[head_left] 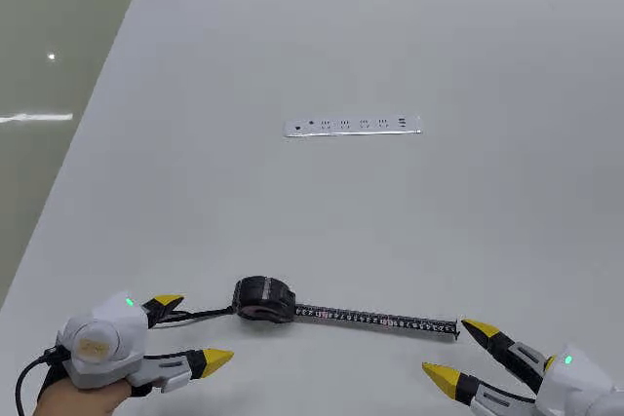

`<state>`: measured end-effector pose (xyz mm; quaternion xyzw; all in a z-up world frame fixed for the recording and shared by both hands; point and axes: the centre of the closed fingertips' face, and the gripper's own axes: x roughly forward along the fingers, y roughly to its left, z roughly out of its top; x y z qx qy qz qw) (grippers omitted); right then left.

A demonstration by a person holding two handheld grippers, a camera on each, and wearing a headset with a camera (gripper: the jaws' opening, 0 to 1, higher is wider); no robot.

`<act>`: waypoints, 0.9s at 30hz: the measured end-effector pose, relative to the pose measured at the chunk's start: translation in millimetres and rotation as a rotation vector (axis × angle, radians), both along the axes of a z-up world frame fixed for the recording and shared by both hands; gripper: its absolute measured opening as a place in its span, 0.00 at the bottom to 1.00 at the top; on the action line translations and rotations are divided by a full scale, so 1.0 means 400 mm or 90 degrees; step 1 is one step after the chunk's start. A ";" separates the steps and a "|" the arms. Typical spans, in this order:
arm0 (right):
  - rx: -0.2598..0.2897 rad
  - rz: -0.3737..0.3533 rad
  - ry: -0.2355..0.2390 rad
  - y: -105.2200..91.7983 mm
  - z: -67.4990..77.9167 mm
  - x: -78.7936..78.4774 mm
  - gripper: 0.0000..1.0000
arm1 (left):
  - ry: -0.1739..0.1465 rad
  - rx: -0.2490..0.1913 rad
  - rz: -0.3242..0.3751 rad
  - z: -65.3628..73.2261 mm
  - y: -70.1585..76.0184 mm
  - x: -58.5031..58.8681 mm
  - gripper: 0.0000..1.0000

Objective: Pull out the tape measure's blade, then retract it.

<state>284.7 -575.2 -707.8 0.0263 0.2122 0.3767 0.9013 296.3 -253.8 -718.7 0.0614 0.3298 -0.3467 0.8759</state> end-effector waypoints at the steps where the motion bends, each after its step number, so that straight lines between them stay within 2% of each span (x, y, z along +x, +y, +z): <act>1: -0.001 0.000 -0.001 0.000 0.001 -0.001 0.57 | -0.001 -0.001 0.002 0.003 0.003 -0.003 0.71; 5: 0.007 0.004 -0.007 0.005 0.012 -0.007 0.56 | -0.001 0.001 0.004 0.007 0.009 -0.017 0.71; 7: -0.004 0.006 -0.002 0.002 0.010 -0.009 0.57 | 0.000 -0.014 0.016 0.011 0.013 -0.021 0.72; 9: -0.002 0.004 -0.002 -0.002 0.013 -0.010 0.58 | -0.005 -0.012 0.023 0.013 0.017 -0.025 0.73; 13: -0.005 0.006 -0.015 -0.006 0.019 -0.016 0.56 | -0.004 -0.009 0.026 0.008 0.018 -0.034 0.73; 17: -0.015 0.011 -0.009 -0.004 0.008 -0.025 0.58 | -0.006 -0.012 0.032 0.011 0.024 -0.042 0.74; 24: -0.007 0.011 -0.007 -0.002 0.011 -0.035 0.58 | -0.007 -0.011 0.040 0.013 0.033 -0.054 0.75; 27: -0.015 0.016 -0.010 0.000 0.010 -0.040 0.58 | -0.005 -0.020 0.046 0.017 0.035 -0.060 0.75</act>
